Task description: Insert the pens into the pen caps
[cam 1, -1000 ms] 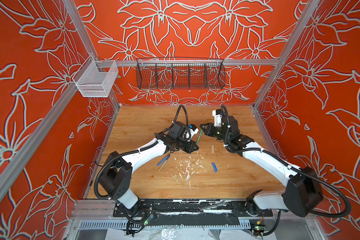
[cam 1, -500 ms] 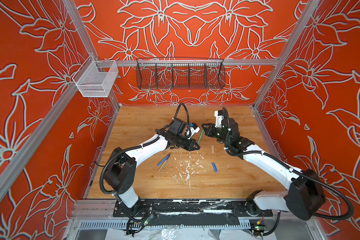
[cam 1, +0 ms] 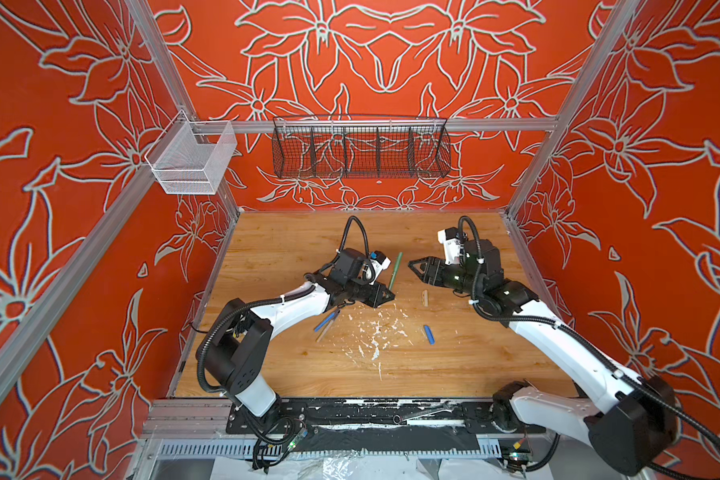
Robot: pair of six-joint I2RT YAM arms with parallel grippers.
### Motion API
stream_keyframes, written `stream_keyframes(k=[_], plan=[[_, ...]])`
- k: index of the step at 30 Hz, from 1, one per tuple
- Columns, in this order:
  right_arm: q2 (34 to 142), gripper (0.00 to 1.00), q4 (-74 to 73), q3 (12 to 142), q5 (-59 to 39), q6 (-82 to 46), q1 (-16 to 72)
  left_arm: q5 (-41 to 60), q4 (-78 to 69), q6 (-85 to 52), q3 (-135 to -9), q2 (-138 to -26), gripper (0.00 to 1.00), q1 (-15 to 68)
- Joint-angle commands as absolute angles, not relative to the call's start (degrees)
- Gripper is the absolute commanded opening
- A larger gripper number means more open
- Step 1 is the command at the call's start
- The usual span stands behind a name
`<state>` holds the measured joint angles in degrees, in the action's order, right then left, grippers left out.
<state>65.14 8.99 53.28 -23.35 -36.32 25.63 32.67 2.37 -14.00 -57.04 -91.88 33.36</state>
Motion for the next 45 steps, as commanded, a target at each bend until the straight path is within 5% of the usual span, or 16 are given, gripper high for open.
stream_keyframes(k=[1,19,22,31,38,44,45], plan=[[65.5,0.57,8.8,52.8,-28.7,-34.5,25.8,32.1,-0.9,-15.4,-56.4,-88.1,0.0,34.4],[72.7,0.56,0.0,51.6,-29.8,-35.7,29.7,31.5,-0.1,-15.5,-56.0,-85.3,0.0,37.7],[73.5,0.48,-0.1,51.7,-29.1,-36.0,29.7,31.6,-0.1,-15.5,-56.1,-84.9,0.0,37.9],[72.9,0.02,1.9,53.3,-27.5,-35.5,29.7,28.9,2.2,-15.9,-56.9,-84.2,0.0,38.1],[72.5,0.0,5.6,55.5,-27.2,-34.3,29.7,27.1,2.5,-16.7,-56.3,-82.5,0.0,38.2],[71.2,0.0,11.0,56.7,-22.7,-33.2,29.2,24.3,7.0,-16.3,-56.4,-79.8,0.51,38.1],[71.0,0.0,13.5,57.7,-21.5,-32.2,28.9,23.4,8.1,-16.1,-56.2,-79.0,0.67,38.1]])
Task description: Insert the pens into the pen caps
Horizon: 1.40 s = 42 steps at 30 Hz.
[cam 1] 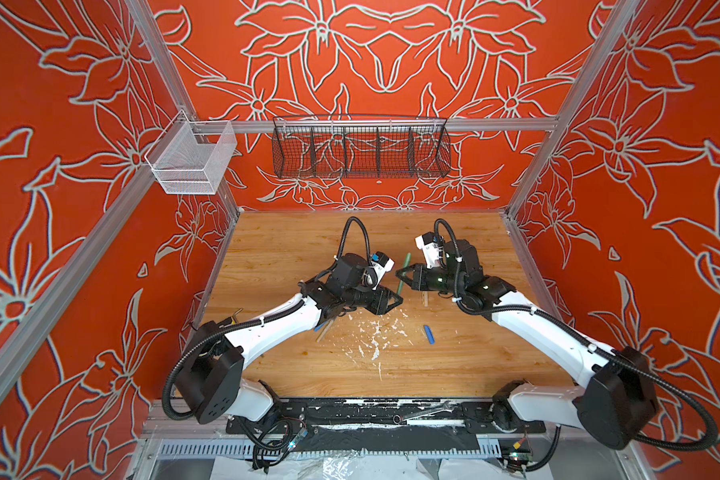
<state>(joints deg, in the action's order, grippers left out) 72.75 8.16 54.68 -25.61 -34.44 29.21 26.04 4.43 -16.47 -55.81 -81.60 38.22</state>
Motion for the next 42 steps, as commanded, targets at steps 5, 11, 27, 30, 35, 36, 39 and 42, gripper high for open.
stream_keyframes(k=[5,11,27,30,35,36,39,42], plan=[[70.6,0.0,22.2,60.6,-18.8,-27.3,27.3,17.2,13.8,-15.4,-54.2,-73.6,0.97,38.1],[75.1,0.0,35.2,65.2,-15.1,-18.9,21.8,4.1,19.7,-16.7,-49.4,-64.5,0.97,37.7],[102.8,0.0,45.6,76.1,-4.2,-7.5,9.6,-1.1,23.1,-22.4,-43.0,-60.6,0.97,29.2],[106.6,0.0,45.0,78.0,-5.2,-7.2,8.1,-0.5,23.4,-21.9,-43.0,-60.3,0.97,29.1],[112.1,0.11,44.4,81.7,-6.5,-7.7,5.8,-1.0,23.5,-21.9,-42.7,-60.6,0.97,29.1],[113.3,0.12,44.7,82.5,-6.5,-7.5,5.6,-1.0,23.5,-22.1,-42.7,-60.6,0.97,29.1],[116.1,0.17,46.0,84.9,-5.3,-7.0,5.4,-0.5,22.9,-22.6,-42.6,-60.5,0.97,29.1],[117.3,0.24,46.0,85.9,-4.9,-6.7,5.2,-0.4,23.3,-22.1,-43.3,-60.5,0.97,29.1]])
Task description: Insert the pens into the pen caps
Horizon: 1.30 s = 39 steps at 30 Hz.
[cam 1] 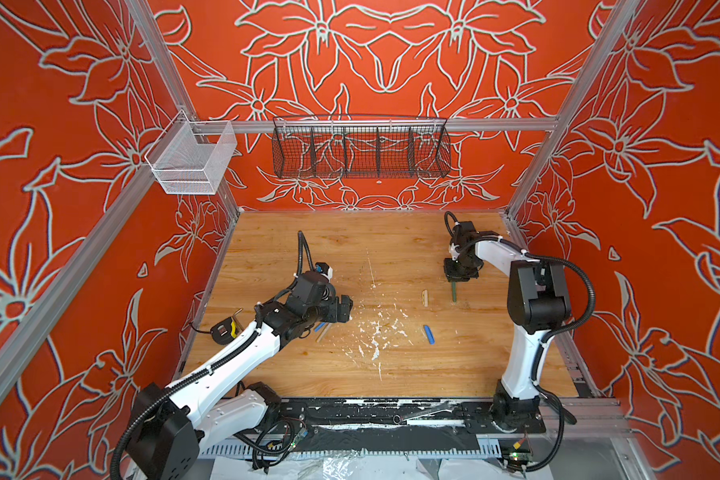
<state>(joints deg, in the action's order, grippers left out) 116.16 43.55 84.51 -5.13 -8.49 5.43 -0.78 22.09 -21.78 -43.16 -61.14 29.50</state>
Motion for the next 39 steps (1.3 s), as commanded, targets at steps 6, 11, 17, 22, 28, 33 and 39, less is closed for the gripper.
stream_keyframes(k=[6,11,17,22,28,33,39], plan=[[118.6,0.35,46.9,87.5,-3.7,-6.8,4.9,-1.8,23.4,-21.9,-43.5,-61.0,0.97,29.0],[117.4,0.4,46.6,87.4,-3.8,-7.3,5.0,-1.8,23.5,-21.7,-43.7,-61.7,0.97,29.0],[111.9,0.43,44.4,85.5,-3.8,-8.2,4.9,-2.9,24.7,-21.3,-43.9,-60.3,0.97,29.0],[103.1,0.44,39.5,81.0,-8.4,-11.3,5.3,-3.6,25.8,-21.6,-44.4,-59.3,0.97,28.8],[89.7,0.46,36.9,71.9,-9.2,-14.1,9.0,-1.9,28.9,-22.8,-45.0,-59.7,0.97,28.6],[80.5,0.46,40.5,63.1,-9.4,-17.1,16.5,6.2,26.1,-22.3,-42.1,-60.4,0.97,28.7],[74.6,0.47,45.5,54.5,-7.8,-22.6,25.5,5.1,27.9,-24.7,-40.4,-60.4,0.97,28.7]])
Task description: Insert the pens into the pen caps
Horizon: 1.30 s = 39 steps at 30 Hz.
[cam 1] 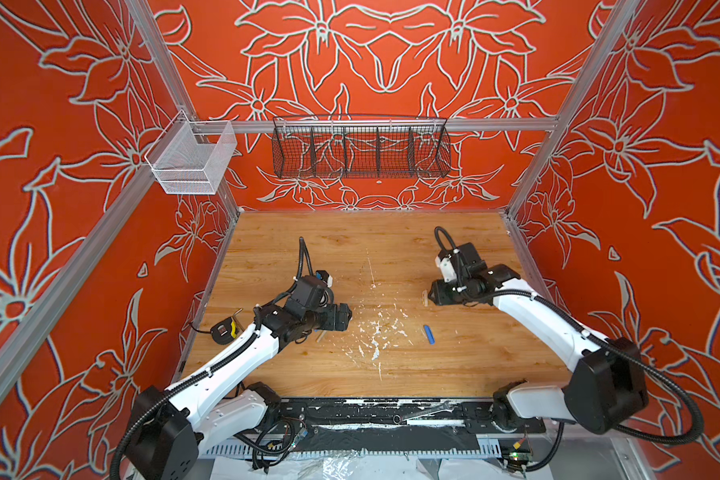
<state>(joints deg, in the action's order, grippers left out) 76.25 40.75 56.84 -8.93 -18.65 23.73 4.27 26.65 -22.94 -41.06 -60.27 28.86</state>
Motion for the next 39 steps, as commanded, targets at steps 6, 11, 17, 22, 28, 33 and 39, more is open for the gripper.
stream_keyframes(k=[6,11,17,22,28,33,39], plan=[[74.1,0.48,43.5,48.7,-7.9,-25.4,31.1,4.5,26.7,-26.8,-36.3,-60.7,0.97,28.7],[76.4,0.48,40.9,48.2,-9.5,-25.7,32.2,0.9,25.9,-28.5,-35.7,-61.3,0.97,28.6],[78.7,0.48,41.9,48.6,-7.2,-24.6,32.3,2.3,24.1,-28.6,-35.7,-66.1,0.97,28.5],[79.4,0.48,40.5,50.3,-4.1,-24.8,32.2,6.8,21.8,-27.6,-35.0,-69.1,0.85,28.5],[86.0,0.5,36.5,54.6,-2.5,-23.3,29.2,6.1,22.3,-27.7,-34.2,-68.9,0.85,28.5],[91.2,0.5,33.1,58.1,-2.3,-22.1,26.2,4.4,22.8,-28.5,-33.5,-68.1,0.93,28.5],[96.6,0.51,30.8,60.6,-2.1,-20.4,22.8,4.7,22.4,-29.0,-33.4,-67.8,0.95,28.5]])
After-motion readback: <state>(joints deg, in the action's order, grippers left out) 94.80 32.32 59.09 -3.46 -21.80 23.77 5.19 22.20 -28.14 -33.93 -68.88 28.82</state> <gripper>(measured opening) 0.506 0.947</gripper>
